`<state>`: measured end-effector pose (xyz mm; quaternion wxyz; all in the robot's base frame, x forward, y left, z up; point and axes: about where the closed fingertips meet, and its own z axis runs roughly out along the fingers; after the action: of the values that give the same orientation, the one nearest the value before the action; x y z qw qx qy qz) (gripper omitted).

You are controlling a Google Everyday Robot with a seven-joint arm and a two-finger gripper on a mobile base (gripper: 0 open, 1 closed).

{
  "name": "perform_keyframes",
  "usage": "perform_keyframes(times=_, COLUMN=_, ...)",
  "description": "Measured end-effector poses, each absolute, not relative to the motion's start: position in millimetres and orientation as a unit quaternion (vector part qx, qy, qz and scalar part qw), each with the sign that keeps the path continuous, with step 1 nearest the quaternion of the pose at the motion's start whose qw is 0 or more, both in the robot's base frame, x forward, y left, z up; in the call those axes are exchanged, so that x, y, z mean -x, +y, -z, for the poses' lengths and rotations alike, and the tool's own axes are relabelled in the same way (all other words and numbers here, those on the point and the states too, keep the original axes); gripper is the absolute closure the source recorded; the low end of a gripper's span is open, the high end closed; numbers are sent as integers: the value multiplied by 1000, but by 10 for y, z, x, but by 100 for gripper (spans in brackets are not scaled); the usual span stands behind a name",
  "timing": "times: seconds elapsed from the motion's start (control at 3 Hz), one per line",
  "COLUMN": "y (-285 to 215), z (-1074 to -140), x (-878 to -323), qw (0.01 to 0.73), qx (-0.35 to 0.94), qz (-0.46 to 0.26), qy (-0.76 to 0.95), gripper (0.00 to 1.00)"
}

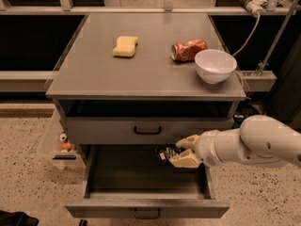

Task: Pick rxbar chocolate from middle drawer and place on counter

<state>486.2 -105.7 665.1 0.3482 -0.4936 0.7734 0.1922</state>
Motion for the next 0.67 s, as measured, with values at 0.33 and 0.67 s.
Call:
perform_keyframes(times=0.33, y=-1081, z=-6954, x=-4839, qw=363, qx=509, qz=-190, qy=757, gripper=100)
perform_keyframes(times=0.67, y=-1137, z=-7595, x=-4636, qw=397, qx=529, qz=-159, qy=733, gripper=100)
